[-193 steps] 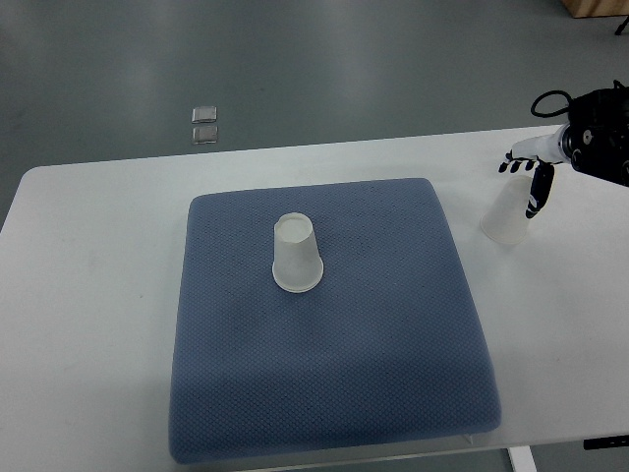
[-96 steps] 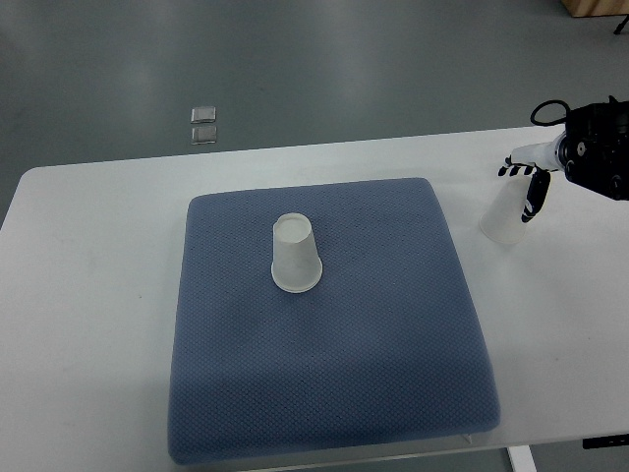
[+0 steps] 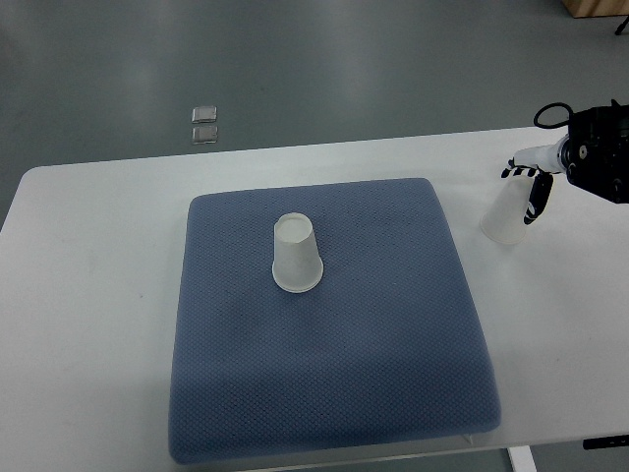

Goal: Stack paper cups
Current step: 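Close the right hand fingers around the white paper cup, then lift the held cup and carry it over the cup on the pad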

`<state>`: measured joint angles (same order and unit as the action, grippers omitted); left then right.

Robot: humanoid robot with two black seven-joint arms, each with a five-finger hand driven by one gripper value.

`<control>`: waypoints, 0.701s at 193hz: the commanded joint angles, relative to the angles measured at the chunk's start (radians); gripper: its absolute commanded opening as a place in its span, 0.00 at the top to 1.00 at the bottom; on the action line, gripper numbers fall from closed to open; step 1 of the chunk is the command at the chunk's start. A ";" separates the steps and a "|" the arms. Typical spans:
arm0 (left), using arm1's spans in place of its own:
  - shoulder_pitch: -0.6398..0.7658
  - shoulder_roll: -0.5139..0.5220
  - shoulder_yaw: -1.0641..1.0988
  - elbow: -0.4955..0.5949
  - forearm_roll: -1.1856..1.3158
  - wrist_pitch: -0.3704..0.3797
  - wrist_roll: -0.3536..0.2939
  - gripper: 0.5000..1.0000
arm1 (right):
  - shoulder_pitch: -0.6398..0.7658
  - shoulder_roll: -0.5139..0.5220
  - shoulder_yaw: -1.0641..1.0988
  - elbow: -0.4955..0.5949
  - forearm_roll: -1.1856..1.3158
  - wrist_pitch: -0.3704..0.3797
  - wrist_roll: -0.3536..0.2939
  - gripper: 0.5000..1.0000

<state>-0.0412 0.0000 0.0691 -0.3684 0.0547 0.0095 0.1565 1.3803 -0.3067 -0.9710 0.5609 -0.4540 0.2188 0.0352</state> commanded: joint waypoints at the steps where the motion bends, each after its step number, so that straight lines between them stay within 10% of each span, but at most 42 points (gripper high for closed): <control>1: 0.000 0.000 0.001 0.000 0.001 0.000 0.000 0.00 | -0.001 0.003 0.000 -0.003 0.000 0.001 0.000 0.21; 89: 0.000 0.000 0.000 -0.001 0.001 0.000 0.000 0.00 | -0.026 0.012 0.017 -0.027 0.000 -0.003 0.000 0.38; 135: 0.000 0.000 0.000 -0.001 -0.001 0.000 0.000 0.00 | -0.030 0.012 0.021 -0.033 -0.002 -0.003 0.002 0.74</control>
<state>-0.0412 0.0000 0.0695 -0.3694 0.0547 0.0091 0.1565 1.3505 -0.2946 -0.9499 0.5282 -0.4554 0.2164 0.0362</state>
